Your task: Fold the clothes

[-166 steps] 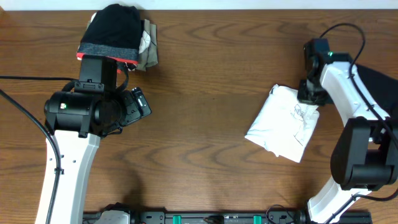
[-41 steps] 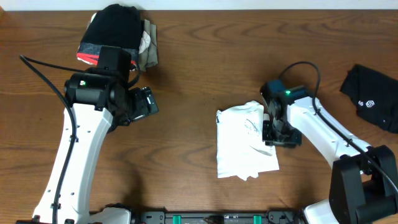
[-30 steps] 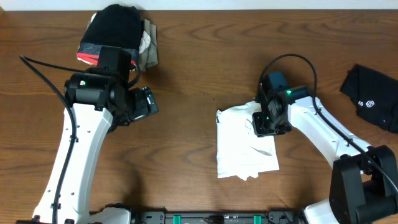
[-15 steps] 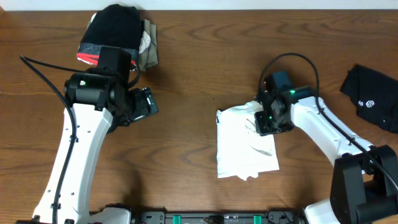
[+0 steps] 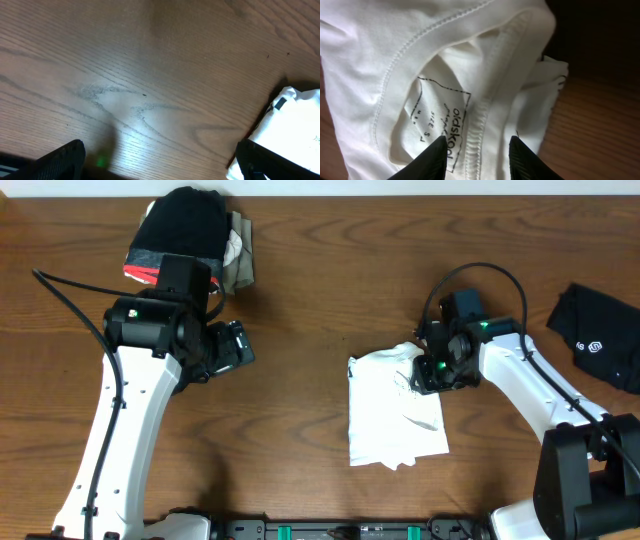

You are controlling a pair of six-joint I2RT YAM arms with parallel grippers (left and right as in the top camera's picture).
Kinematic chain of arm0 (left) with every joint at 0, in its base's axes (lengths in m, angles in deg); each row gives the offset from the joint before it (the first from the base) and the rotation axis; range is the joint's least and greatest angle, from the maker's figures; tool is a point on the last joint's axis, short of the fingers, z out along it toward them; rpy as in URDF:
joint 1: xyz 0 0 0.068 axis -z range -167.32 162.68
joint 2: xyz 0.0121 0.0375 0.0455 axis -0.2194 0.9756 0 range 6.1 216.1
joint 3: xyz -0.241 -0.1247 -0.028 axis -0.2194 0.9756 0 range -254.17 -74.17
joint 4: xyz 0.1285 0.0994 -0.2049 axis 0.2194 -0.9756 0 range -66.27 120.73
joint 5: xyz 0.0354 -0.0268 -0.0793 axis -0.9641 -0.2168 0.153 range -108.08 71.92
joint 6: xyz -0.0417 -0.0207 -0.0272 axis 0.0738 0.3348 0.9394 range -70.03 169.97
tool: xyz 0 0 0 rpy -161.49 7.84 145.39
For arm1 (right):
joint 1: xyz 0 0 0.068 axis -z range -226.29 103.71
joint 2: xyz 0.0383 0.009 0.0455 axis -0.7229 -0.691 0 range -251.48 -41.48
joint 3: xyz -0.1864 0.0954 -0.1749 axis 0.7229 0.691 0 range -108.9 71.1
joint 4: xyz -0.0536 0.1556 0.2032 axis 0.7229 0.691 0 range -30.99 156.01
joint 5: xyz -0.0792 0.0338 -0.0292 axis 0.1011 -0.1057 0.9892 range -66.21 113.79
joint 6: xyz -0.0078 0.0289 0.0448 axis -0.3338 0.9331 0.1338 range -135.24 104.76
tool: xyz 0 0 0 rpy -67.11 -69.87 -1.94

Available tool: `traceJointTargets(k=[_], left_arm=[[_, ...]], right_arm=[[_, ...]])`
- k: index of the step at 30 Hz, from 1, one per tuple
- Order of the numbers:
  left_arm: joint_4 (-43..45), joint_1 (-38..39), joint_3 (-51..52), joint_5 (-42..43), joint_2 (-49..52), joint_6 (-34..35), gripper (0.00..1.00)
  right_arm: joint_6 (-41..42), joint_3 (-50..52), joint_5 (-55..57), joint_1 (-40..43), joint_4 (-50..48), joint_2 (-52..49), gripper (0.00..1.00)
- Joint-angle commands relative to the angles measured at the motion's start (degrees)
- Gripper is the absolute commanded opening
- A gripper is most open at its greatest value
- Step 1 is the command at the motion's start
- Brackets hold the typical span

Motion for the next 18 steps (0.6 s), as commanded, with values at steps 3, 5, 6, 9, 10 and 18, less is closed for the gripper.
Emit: traceJointTargets(k=[3,5,6,9,10,18], left_arm=[[-0.3,0.1,0.3,-0.6,0.2,-1.2,0.98],[-0.2,0.1,0.3,-0.6,0.2,-1.2,0.98],[-0.2,0.1,0.3,-0.6,0.2,-1.2,0.98],[-0.2,0.1,0.3,-0.6,0.2,-1.2,0.98],[-0.2,0.1,0.3,-0.6,0.2,-1.2,0.98],[-0.2,0.1,0.3,-0.7,0.2,-1.2,0.98]], right_arm=[[-1.5,2.9,-1.6,0.6,-1.8,-0.6,0.39],[-1.4,4.1,-2.0,0.6,-3.1,-0.6,0.39],[-1.5,4.7,-2.6,0.6,-3.7,-0.6,0.39],[-1.5,5.9,-3.3,0.6,-5.0,-0.6,0.38],[-1.5,5.9,-3.3,0.6,-5.0,-0.6,0.37],[-1.2,5.4,-3.1,1.1,-5.7,-0.6,0.24]])
